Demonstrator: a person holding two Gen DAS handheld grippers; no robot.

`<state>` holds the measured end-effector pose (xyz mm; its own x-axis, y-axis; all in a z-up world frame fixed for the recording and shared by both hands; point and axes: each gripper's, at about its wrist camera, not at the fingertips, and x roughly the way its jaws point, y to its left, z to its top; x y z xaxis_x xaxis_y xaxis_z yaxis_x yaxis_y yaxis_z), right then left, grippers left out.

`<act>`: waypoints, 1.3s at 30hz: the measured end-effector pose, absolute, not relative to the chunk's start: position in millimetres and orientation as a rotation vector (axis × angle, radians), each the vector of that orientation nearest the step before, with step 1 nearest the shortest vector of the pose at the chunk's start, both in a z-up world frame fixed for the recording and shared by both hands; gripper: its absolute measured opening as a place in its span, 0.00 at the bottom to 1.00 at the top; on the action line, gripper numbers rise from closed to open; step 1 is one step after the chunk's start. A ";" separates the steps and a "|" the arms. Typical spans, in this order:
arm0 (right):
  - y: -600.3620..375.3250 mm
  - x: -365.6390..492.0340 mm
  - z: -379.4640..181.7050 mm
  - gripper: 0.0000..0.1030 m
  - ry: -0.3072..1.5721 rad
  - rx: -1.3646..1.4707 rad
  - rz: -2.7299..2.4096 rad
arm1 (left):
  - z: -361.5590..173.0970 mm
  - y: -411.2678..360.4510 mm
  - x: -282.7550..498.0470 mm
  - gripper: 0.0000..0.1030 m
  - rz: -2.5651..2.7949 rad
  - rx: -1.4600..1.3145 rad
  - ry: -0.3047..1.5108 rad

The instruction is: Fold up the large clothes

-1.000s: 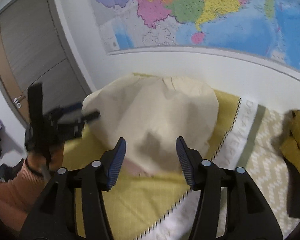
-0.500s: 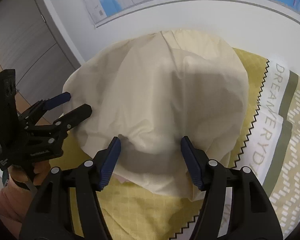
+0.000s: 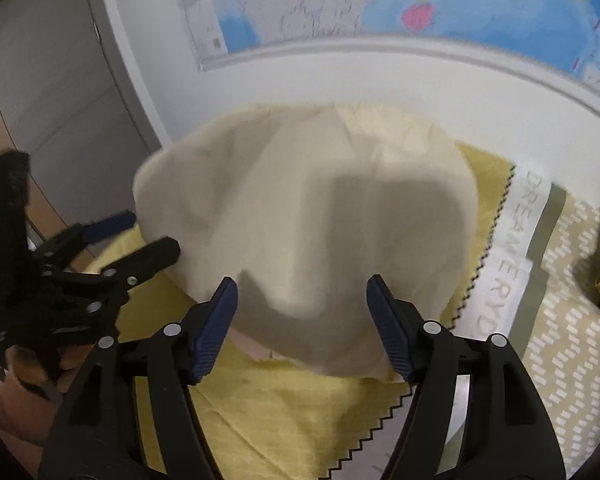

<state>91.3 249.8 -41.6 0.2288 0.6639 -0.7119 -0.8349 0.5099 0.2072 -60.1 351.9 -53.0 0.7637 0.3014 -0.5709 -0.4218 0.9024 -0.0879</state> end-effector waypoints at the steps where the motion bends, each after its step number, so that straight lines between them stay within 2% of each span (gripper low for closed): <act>1: 251.0 91.0 -46.0 0.65 0.850 -0.244 1.039 | -56.4 349.1 -58.9 0.93 0.401 -0.216 0.590; 12: 231.5 76.3 -38.6 0.74 0.798 -0.236 1.036 | -58.3 337.6 -72.4 0.93 0.427 -0.255 0.586; 14: 226.8 73.5 -36.4 0.79 0.785 -0.234 1.035 | -56.9 333.7 -78.5 0.93 0.438 -0.255 0.580; 21: 209.8 58.9 -33.8 0.85 0.741 -0.216 1.021 | -51.0 322.7 -95.6 0.93 0.478 -0.263 0.561; 27: 200.0 47.3 -31.8 0.94 0.710 -0.210 1.007 | -42.3 306.8 -102.3 0.94 0.515 -0.211 0.559; 39: 168.1 20.8 -18.2 0.95 0.636 -0.188 0.985 | -31.7 278.0 -118.2 0.93 0.515 -0.210 0.541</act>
<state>20.8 168.1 -18.2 0.3902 0.7162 -0.5786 -0.8222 0.5539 0.1311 -118.2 278.0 -31.7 0.7346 0.4113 -0.5396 -0.5193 0.8527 -0.0571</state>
